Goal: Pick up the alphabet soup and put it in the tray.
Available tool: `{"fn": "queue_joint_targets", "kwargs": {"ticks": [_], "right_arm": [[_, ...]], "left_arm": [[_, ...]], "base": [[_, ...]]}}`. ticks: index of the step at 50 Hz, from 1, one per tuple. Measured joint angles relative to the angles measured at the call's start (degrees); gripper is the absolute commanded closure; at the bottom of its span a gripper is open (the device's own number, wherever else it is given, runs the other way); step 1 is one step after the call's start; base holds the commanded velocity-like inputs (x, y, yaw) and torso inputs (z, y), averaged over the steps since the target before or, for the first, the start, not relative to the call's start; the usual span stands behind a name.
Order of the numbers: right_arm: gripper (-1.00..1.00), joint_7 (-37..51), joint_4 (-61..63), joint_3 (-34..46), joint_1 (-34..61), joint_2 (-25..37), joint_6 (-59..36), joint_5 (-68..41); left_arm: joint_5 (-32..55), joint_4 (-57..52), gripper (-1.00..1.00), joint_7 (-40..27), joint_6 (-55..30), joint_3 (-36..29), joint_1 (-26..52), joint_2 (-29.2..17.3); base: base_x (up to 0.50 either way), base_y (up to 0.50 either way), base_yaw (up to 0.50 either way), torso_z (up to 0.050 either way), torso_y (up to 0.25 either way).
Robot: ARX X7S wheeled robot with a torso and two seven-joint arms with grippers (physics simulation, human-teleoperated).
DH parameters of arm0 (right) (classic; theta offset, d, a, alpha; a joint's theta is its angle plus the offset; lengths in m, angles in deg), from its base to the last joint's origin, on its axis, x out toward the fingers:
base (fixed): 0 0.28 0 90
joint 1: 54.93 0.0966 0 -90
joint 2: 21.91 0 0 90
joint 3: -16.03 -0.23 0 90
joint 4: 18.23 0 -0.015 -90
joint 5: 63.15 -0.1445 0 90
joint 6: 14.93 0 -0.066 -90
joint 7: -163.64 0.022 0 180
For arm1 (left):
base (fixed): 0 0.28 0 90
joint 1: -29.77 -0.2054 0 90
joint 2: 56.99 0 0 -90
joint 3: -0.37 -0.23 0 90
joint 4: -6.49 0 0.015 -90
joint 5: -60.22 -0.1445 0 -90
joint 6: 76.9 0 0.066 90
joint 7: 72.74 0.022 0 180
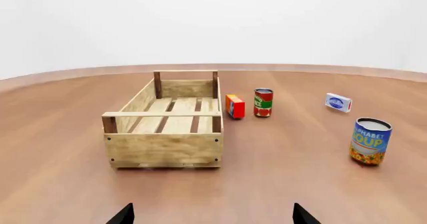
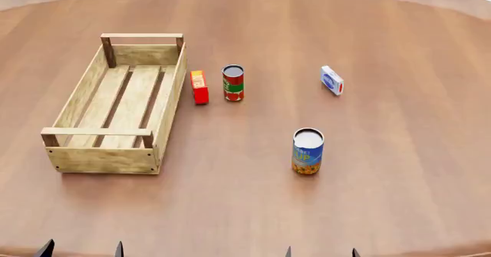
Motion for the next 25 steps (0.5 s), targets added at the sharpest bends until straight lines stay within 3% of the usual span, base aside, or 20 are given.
{"fn": "queue_joint_targets", "kwargs": {"ticks": [10,25], "right_arm": [[-1.00,1.23,-0.01,1.32,0.06,1.27,0.29,-0.65],[-1.00,3.08,-0.44,3.73,0.22,3.20,1.39,-1.14]], "left_arm": [[1.18,0.14,-1.00,-1.25,-0.17,-1.30,0.06,-1.06],[3.00,0.47,-1.00,-3.24,-0.46,-3.36,0.31,-2.80]], "base": [[0.04,0.02,0.00,0.000,0.000],[0.30,0.35,0.00,0.000,0.000]]}}
